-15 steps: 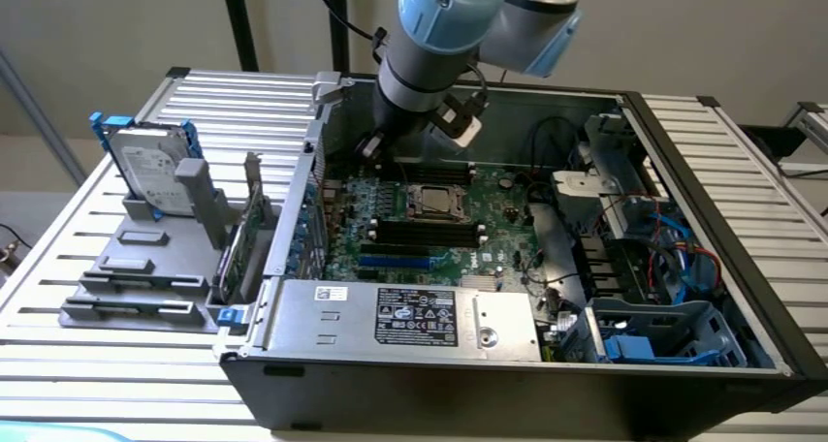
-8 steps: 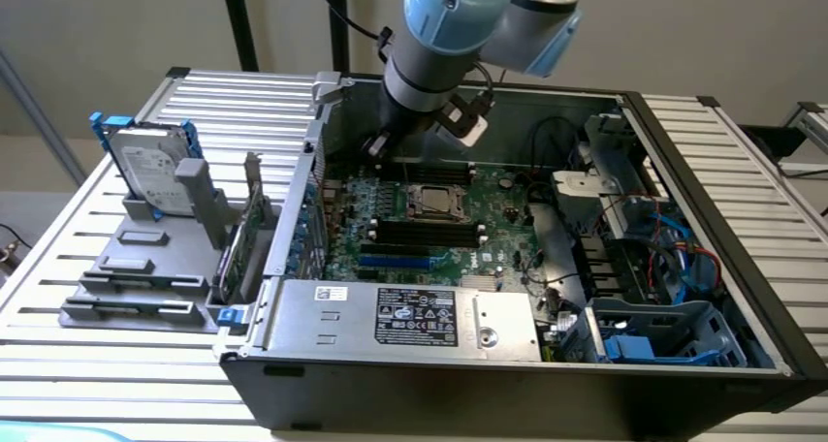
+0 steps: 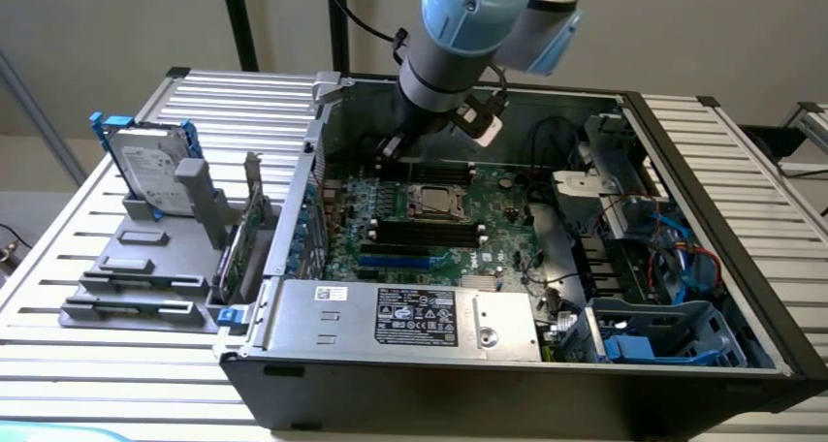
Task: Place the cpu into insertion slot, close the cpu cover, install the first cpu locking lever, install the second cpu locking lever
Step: 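Install the first cpu locking lever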
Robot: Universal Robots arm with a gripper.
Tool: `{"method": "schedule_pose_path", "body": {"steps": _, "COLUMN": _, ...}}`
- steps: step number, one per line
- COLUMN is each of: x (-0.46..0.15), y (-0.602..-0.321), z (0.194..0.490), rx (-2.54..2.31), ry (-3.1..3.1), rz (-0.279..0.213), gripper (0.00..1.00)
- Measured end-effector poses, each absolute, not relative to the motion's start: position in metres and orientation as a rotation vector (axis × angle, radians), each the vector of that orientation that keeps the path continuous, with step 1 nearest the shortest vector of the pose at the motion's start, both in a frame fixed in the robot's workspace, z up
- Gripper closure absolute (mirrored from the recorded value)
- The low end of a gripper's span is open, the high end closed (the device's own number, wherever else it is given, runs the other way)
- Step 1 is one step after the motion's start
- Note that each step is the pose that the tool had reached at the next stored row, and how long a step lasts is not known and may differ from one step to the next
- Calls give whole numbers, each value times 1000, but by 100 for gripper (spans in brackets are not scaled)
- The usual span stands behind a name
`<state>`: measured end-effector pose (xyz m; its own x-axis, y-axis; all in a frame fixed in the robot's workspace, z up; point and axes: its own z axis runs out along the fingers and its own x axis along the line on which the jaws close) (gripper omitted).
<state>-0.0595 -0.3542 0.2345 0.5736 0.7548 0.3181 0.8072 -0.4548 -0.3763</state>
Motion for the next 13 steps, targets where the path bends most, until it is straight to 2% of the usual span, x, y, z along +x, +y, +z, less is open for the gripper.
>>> {"method": "schedule_pose_path", "body": {"steps": 13, "x": -47, "y": -354, "z": 233, "rx": -2323, "ry": -1254, "rz": -160, "gripper": 89}}
